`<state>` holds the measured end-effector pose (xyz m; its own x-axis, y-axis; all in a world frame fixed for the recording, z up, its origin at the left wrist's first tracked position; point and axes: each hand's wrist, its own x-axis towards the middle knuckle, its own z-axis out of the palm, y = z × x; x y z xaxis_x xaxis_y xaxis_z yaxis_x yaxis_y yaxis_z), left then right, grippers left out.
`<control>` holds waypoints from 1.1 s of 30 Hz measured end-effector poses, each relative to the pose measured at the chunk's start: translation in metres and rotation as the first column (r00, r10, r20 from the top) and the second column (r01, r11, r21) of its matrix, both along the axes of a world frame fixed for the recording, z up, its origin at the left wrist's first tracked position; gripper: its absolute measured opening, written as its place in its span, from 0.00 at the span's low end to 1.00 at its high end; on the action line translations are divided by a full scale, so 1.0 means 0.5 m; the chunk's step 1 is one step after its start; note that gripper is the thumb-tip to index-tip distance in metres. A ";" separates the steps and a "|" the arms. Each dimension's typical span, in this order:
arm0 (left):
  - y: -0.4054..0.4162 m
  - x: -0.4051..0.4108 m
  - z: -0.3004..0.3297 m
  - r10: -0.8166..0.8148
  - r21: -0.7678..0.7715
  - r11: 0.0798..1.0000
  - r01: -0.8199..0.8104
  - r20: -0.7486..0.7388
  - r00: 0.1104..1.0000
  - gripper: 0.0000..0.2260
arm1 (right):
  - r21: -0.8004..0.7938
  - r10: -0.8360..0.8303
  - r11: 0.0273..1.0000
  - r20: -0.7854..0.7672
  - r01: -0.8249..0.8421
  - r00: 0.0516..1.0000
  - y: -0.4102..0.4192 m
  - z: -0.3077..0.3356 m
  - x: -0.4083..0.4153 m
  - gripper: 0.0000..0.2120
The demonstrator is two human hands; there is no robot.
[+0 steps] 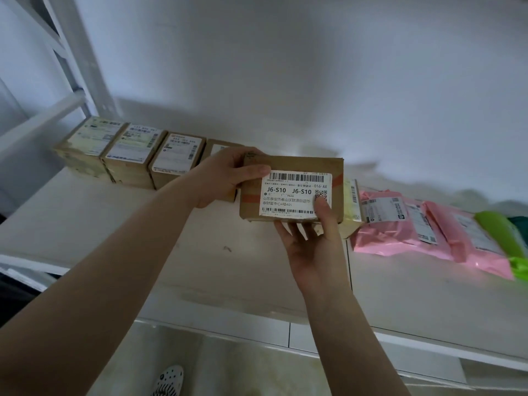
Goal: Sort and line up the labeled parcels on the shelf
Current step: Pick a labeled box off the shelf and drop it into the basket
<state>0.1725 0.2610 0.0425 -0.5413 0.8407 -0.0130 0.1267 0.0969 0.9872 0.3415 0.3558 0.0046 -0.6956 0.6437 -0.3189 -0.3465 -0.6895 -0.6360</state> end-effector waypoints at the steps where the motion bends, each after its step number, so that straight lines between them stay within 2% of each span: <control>1: 0.002 0.013 0.007 -0.016 -0.017 1.000 0.016 -0.025 1.000 0.03 | 0.020 0.002 1.000 0.025 -0.002 1.000 0.008 0.006 0.016 0.28; 5: 0.021 0.066 0.033 -0.117 -0.139 0.985 0.106 -0.067 0.991 0.11 | 0.180 0.040 0.981 0.149 -0.067 0.988 0.053 0.033 0.094 0.30; 9: 0.064 0.149 0.039 -0.283 -0.239 0.933 0.271 -0.019 0.959 0.20 | 0.314 0.092 0.935 0.242 -0.167 0.966 0.112 0.070 0.200 0.16; 12: 0.110 0.237 0.034 -0.356 -0.212 0.911 0.355 0.035 0.934 0.26 | 0.389 -0.005 0.913 0.314 -0.123 0.950 0.148 0.089 0.280 0.12; 15: 0.163 0.332 0.024 -0.345 -0.140 0.924 0.356 0.103 0.933 0.27 | 0.460 -0.175 0.888 0.351 -0.007 0.920 0.162 0.095 0.358 0.15; 18: 0.209 0.429 0.008 -0.384 -0.102 0.912 0.397 0.132 0.914 0.25 | 0.501 -0.313 0.860 0.369 0.097 0.875 0.146 0.074 0.438 0.26; 21: 0.240 0.528 -0.015 -0.485 -0.083 0.862 0.500 0.150 0.861 0.20 | 0.493 -0.398 0.851 0.384 0.179 0.833 0.101 0.034 0.523 0.29; 25: 0.250 0.665 -0.075 -0.626 -0.139 0.744 0.653 0.196 0.755 0.30 | 0.380 -0.510 0.854 0.467 0.356 0.723 0.029 -0.040 0.649 0.35; 29: 0.250 0.804 -0.143 -0.714 -0.190 0.621 0.761 0.264 0.649 0.30 | 0.279 -0.583 0.810 0.476 0.516 0.658 -0.030 -0.102 0.776 0.24; 33: 0.247 0.956 -0.210 -0.766 -0.264 0.495 0.828 0.316 0.559 0.29 | 0.225 -0.659 0.727 0.493 0.649 0.567 -0.068 -0.161 0.915 0.18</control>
<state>0.6504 0.3847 -0.0627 0.3928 0.8255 -0.4052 0.1964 0.3551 0.9139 0.7990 0.3217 -0.0760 0.1846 0.8652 -0.4661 -0.3217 -0.3950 -0.8605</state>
